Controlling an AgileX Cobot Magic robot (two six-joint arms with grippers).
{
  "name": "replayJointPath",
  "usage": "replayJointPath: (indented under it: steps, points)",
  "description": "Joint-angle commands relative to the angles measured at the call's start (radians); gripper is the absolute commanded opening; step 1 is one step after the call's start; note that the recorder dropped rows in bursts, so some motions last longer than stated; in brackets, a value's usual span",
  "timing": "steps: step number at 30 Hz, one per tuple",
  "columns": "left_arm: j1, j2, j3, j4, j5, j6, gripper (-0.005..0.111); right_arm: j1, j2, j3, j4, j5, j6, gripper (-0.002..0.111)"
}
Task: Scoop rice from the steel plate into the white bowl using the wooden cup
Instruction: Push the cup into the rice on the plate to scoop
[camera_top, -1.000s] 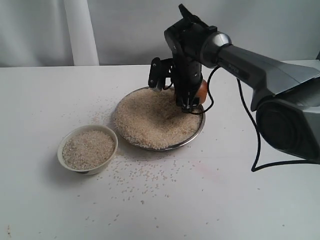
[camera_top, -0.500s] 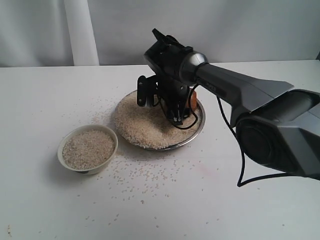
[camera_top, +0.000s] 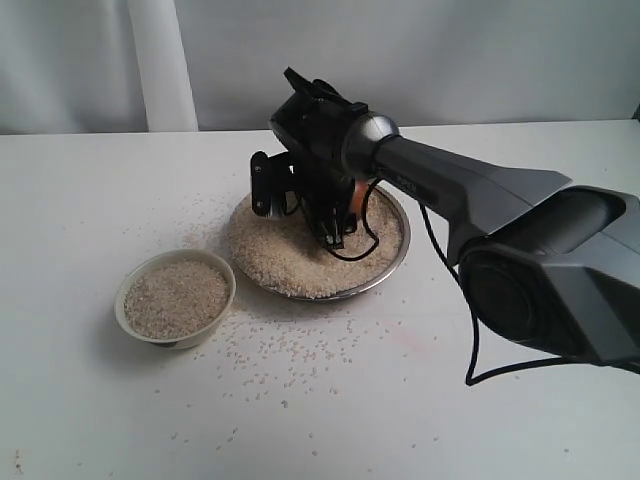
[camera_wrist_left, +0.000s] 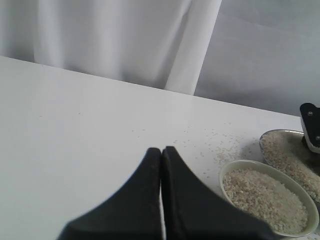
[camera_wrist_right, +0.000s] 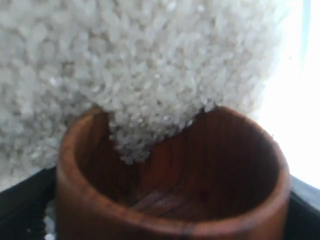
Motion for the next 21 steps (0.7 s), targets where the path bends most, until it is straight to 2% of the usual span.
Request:
replayJointPath:
  steps: [1,21]
  points:
    - [-0.004,0.0,0.002,-0.002,-0.003,-0.002,0.0,0.002,0.029,0.006,0.107,-0.027,-0.008,0.0]
    - [-0.004,0.0,0.002,-0.002,-0.003,-0.002,0.0,0.002,0.029,0.006,0.229,-0.04,-0.023,0.0]
